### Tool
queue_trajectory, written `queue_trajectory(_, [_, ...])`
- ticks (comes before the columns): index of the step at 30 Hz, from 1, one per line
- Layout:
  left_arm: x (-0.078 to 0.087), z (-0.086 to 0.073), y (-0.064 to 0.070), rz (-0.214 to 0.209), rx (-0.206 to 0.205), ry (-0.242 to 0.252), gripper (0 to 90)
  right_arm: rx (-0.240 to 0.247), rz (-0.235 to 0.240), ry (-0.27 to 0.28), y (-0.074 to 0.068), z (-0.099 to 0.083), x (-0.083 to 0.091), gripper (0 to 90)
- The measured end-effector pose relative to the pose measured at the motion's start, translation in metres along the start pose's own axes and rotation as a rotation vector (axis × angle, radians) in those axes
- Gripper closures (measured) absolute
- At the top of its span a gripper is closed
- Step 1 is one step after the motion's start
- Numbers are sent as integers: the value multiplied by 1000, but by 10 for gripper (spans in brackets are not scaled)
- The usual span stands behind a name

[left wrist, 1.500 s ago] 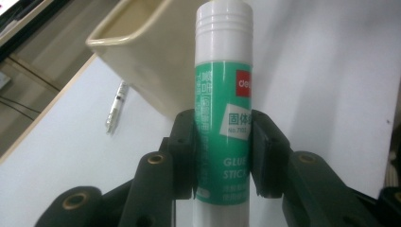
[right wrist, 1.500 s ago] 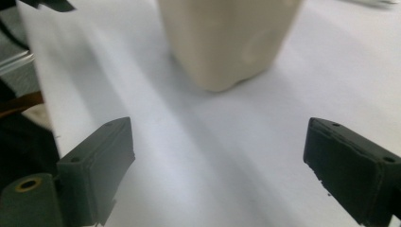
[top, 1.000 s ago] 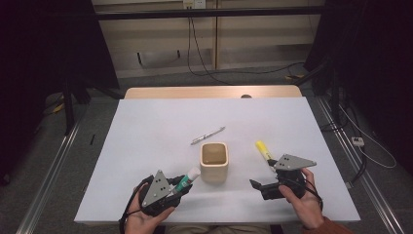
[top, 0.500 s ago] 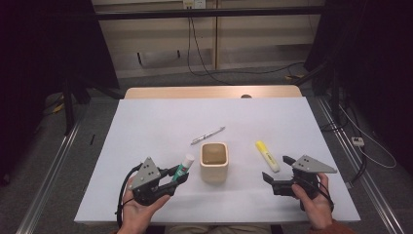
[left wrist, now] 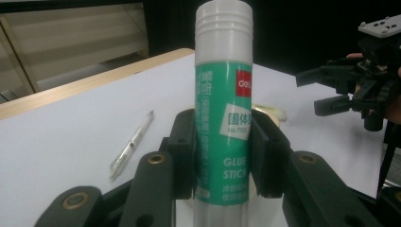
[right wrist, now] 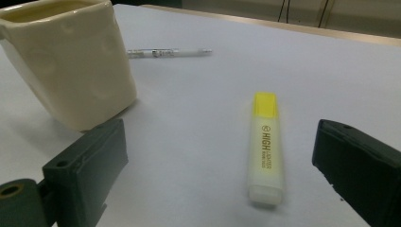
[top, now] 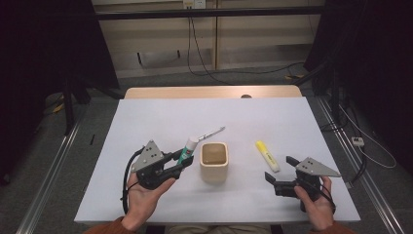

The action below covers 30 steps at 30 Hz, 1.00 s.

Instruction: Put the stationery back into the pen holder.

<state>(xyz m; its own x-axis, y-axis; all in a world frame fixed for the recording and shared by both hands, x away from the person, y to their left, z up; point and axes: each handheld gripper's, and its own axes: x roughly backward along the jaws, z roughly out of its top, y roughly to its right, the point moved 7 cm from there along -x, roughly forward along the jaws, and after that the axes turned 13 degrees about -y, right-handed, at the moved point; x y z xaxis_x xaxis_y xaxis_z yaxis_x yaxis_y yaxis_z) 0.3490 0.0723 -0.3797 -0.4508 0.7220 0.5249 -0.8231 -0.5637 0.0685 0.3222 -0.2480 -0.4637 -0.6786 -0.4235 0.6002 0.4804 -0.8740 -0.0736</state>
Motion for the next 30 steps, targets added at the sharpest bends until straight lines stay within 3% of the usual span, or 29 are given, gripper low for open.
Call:
queue_trajectory(17, [-21,33,-10,7,24,54,660,-2,12,-2,-2,0,-2,36])
queue_trajectory(26, [-40,46,-8,-13,34,63,660,-5,13,-6,-2,-1,-2,36])
queue_trajectory(30, [-46,52,-7,-36,63,81,660,-6,13,-7,-1,-1,-2,36])
